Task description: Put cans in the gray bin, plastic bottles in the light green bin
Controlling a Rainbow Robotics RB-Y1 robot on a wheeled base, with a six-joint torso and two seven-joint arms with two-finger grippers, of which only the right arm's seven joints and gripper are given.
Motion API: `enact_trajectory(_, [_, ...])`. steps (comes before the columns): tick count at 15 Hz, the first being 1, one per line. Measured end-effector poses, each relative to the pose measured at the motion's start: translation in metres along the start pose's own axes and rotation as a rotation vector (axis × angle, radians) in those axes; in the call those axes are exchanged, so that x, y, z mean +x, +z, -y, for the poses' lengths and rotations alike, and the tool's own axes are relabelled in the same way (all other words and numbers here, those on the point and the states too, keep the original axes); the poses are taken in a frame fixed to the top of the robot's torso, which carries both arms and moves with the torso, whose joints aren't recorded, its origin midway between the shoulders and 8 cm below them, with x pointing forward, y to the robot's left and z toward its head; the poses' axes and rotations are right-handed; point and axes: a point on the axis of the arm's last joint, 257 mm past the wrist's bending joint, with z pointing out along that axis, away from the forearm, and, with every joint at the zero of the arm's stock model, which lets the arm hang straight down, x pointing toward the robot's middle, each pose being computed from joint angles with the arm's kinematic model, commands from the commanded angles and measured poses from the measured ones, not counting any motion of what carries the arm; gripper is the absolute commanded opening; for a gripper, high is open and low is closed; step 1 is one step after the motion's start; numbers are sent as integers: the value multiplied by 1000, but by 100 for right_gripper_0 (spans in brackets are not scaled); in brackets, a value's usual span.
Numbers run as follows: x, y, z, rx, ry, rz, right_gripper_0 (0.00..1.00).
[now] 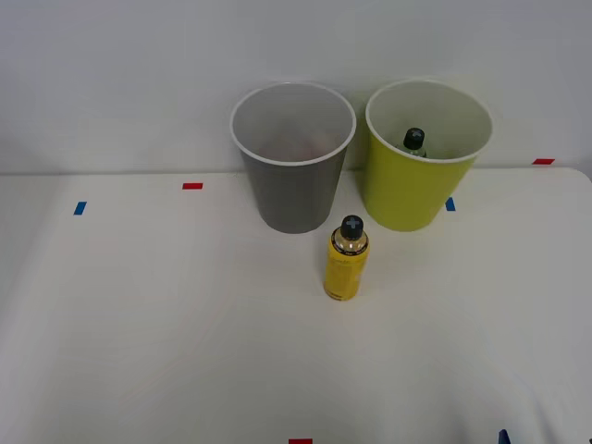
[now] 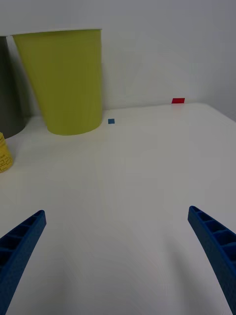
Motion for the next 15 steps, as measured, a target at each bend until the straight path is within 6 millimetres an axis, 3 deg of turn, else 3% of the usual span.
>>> enact_trajectory(5, [-8,0,-18,-30,-74,40,100])
enact_trajectory(10, [-14,-23,-22,-94,78,26,100])
enact_trajectory(15, [-9,-37,-19,-108,96,0,100])
